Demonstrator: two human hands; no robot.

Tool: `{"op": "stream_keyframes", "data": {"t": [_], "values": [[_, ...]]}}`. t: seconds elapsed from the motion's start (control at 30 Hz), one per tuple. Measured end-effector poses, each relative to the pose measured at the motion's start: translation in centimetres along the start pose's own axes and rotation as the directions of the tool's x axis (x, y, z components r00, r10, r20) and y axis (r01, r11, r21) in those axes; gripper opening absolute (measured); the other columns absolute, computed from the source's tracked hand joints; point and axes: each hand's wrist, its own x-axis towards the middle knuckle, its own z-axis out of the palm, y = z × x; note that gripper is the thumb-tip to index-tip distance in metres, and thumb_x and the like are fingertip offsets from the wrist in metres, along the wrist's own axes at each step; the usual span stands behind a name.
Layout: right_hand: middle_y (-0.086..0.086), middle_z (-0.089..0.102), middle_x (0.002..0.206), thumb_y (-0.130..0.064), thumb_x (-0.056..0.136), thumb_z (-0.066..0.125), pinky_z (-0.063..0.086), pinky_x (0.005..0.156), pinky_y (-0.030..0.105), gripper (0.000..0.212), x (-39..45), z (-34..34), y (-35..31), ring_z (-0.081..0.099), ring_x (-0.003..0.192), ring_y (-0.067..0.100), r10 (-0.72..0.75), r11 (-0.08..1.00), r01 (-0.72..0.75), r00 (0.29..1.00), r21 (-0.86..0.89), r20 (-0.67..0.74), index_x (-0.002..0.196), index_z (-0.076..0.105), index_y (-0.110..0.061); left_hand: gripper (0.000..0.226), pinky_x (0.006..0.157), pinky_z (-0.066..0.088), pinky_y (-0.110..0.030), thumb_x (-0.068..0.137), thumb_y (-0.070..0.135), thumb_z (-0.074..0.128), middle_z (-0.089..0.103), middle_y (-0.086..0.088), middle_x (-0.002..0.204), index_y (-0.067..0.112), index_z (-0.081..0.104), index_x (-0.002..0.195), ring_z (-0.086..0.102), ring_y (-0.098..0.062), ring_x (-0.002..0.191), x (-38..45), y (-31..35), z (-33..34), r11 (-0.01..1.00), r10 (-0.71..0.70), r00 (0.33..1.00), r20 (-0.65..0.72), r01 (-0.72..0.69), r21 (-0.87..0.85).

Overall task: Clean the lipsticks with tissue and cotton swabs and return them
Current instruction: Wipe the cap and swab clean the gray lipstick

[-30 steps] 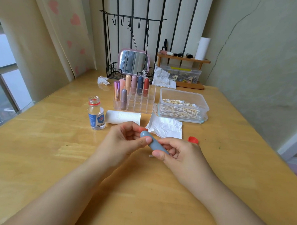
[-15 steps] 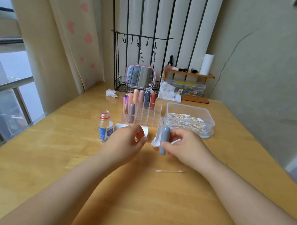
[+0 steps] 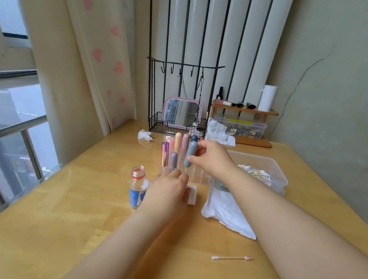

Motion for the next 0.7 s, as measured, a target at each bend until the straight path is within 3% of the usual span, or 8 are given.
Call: {"op": "stream_keyframes", "data": {"t": [0.13, 0.27, 0.37, 0.47, 0.6, 0.7], "values": [[-0.001, 0.068, 0.082, -0.012, 0.076, 0.072, 0.048, 0.074, 0.023, 0.015, 0.9, 1.2, 0.9, 0.062, 0.079, 0.012, 0.005, 1.0, -0.005, 1.0, 0.016, 0.014, 0.087, 0.062, -0.018, 0.008, 0.045, 0.038, -0.031, 0.061, 0.017, 0.059, 0.053, -0.002, 0.063, 0.013, 0.052, 0.06, 0.056, -0.027, 0.059, -0.1, -0.1, 0.6, 1.0, 0.007, 0.998, -0.063, -0.008, -0.006], [-0.009, 0.06, 0.074, -0.013, 0.077, 0.073, 0.041, 0.063, 0.014, 0.018, 1.4, 1.7, 1.0, 0.055, 0.072, 0.007, -0.04, 0.997, 0.045, 0.996, -0.069, 0.076, 0.088, 0.061, -0.022, 0.015, 0.048, 0.038, -0.029, 0.073, 0.02, 0.046, 0.052, -0.002, 0.066, 0.013, 0.052, 0.062, 0.054, -0.027, 0.061, -0.5, -0.6, 1.4, 0.999, 0.004, 0.992, -0.125, -0.009, -0.038], [-0.006, 0.052, 0.066, -0.016, 0.077, 0.071, 0.034, 0.053, 0.019, 0.017, 1.8, 2.1, 1.0, 0.046, 0.062, 0.01, -0.048, 0.967, 0.077, 0.991, -0.242, 0.124, 0.069, 0.056, -0.02, 0.023, 0.048, 0.043, -0.032, 0.074, 0.023, 0.039, 0.053, -0.003, 0.067, 0.011, 0.056, 0.066, 0.055, -0.029, 0.063, -0.4, -0.7, 1.5, 0.999, 0.022, 0.989, -0.146, -0.028, -0.034], [-0.005, 0.043, 0.058, -0.017, 0.077, 0.068, 0.026, 0.048, 0.021, 0.035, 2.2, 2.5, 1.1, 0.038, 0.054, 0.008, -0.013, 0.945, 0.061, 0.989, -0.322, 0.148, 0.054, 0.041, -0.021, 0.024, 0.046, 0.043, -0.032, 0.071, 0.019, 0.04, 0.054, -0.004, 0.067, 0.008, 0.061, 0.07, 0.056, -0.029, 0.062, -0.2, -0.8, 1.3, 0.999, 0.02, 0.986, -0.166, -0.025, -0.031], [-0.004, 0.045, 0.061, -0.023, 0.079, 0.066, 0.029, 0.049, 0.022, 0.032, 2.4, 3.1, 1.6, 0.045, 0.064, 0.015, -0.039, 0.923, 0.089, 0.99, -0.374, 0.139, 0.058, 0.042, -0.021, 0.007, 0.045, 0.04, -0.03, 0.063, 0.012, 0.054, 0.053, -0.005, 0.064, 0.008, 0.059, 0.066, 0.055, -0.03, 0.059, -0.2, -0.8, 1.1, 0.999, 0.023, 0.988, -0.151, -0.028, -0.03], [-0.006, 0.045, 0.062, -0.031, 0.08, 0.069, 0.027, 0.049, 0.021, 0.038, 2.2, 2.8, 1.8, 0.045, 0.063, 0.014, -0.068, 0.89, 0.148, 0.978, -0.432, 0.196, 0.059, 0.037, -0.026, 0.006, 0.045, 0.038, -0.029, 0.063, 0.012, 0.056, 0.053, -0.005, 0.064, 0.008, 0.059, 0.066, 0.055, -0.03, 0.058, -0.1, -0.8, 1.2, 0.999, 0.036, 0.99, -0.138, -0.037, -0.004]]}}
